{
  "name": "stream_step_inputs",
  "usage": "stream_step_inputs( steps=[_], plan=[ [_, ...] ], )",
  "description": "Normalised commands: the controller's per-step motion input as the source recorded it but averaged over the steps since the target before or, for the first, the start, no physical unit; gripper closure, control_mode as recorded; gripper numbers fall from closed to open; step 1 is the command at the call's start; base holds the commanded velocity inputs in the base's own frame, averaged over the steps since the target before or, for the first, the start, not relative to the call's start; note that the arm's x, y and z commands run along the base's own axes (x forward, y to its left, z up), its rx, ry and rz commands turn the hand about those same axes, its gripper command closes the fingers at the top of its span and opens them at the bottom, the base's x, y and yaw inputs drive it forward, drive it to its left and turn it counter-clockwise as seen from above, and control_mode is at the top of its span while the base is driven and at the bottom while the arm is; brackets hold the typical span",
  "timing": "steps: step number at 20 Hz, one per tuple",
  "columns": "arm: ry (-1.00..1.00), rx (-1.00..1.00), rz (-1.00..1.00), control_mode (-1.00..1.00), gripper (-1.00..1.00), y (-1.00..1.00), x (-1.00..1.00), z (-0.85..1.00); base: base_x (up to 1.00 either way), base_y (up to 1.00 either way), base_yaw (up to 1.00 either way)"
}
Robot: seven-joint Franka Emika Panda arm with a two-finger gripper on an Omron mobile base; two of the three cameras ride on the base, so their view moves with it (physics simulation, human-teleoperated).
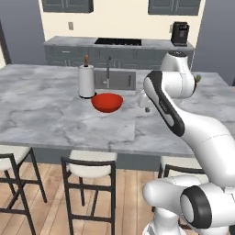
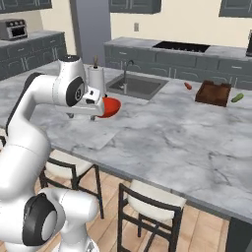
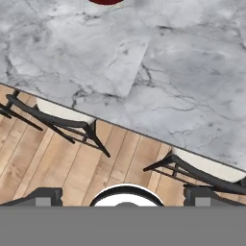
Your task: Place the two vegetables and bowl onto the tray for setting up a vegetable dip station.
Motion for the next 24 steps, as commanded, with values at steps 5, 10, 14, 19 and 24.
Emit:
stream_step_inputs(
  steps=[5, 10, 14, 19, 24],
  plan=[
    [0.0, 0.0, 0.0, 1.0, -1.0, 0.0, 0.0, 0.0, 0.0, 0.55, -0.26],
    [0.0, 0.0, 0.0, 1.0, -1.0, 0.0, 0.0, 0.0, 0.0, 0.57, -0.22],
    [0.0, 0.0, 0.0, 1.0, -1.0, 0.0, 0.0, 0.0, 0.01, 0.56, -0.22],
    [0.0, 0.0, 0.0, 1.0, -1.0, 0.0, 0.0, 0.0, 0.07, 0.53, -0.29],
    [0.0, 0.0, 0.0, 1.0, -1.0, 0.0, 0.0, 0.0, 0.16, 0.55, -0.22]
  ],
)
